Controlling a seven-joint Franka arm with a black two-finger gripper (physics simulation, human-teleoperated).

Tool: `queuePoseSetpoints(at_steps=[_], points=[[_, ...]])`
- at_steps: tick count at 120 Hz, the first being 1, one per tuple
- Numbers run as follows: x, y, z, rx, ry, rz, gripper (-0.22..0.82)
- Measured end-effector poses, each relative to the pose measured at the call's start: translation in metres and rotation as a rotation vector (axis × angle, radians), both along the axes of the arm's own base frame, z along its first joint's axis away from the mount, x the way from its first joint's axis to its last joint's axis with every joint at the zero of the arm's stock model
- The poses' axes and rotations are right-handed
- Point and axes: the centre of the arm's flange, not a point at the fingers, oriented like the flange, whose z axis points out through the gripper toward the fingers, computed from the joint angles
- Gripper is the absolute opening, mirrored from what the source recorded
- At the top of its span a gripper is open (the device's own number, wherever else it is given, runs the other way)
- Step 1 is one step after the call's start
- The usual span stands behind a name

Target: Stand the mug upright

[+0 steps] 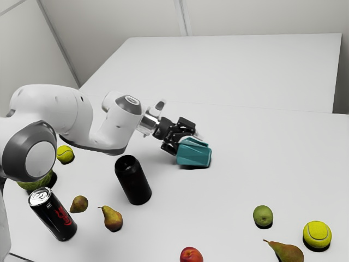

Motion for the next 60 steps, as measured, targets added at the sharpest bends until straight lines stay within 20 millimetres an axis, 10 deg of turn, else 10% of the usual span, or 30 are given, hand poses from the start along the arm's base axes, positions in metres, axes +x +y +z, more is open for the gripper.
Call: queuePoseSetpoints(at_steps=[60], points=[[0.002, -0.002, 0.015, -0.006, -0.055, -0.021, -0.11]])
